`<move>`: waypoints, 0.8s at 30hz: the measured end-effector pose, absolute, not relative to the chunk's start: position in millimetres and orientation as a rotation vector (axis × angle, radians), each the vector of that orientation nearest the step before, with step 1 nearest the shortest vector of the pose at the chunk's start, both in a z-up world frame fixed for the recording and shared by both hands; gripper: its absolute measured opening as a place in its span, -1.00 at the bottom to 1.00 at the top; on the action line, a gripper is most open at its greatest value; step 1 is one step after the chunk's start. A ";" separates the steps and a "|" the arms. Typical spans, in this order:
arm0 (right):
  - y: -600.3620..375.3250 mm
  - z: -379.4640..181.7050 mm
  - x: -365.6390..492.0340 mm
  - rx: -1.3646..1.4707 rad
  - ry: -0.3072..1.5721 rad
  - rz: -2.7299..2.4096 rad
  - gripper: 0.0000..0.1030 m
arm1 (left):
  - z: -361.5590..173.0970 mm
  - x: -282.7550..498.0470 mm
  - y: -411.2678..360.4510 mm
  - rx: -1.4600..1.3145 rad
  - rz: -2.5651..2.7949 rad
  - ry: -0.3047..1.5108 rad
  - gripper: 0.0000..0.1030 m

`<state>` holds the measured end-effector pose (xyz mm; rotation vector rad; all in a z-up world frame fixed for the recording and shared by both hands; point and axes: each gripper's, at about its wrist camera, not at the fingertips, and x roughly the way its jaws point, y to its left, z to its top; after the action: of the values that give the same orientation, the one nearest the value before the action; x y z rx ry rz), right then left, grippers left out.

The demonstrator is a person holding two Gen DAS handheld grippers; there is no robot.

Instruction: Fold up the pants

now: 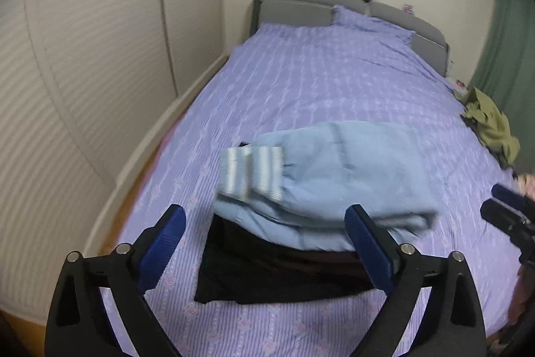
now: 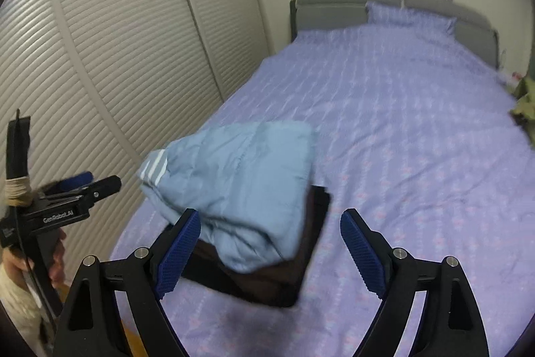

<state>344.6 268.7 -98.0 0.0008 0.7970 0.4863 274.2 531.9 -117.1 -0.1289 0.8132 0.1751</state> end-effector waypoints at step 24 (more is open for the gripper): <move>33.5 -13.2 113.0 0.028 0.652 0.205 0.92 | -17.1 79.0 269.8 -0.021 0.034 0.648 1.00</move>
<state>113.0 33.5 -13.2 0.0276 0.6524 0.2049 79.0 269.8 -17.1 -0.0206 0.6480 0.0339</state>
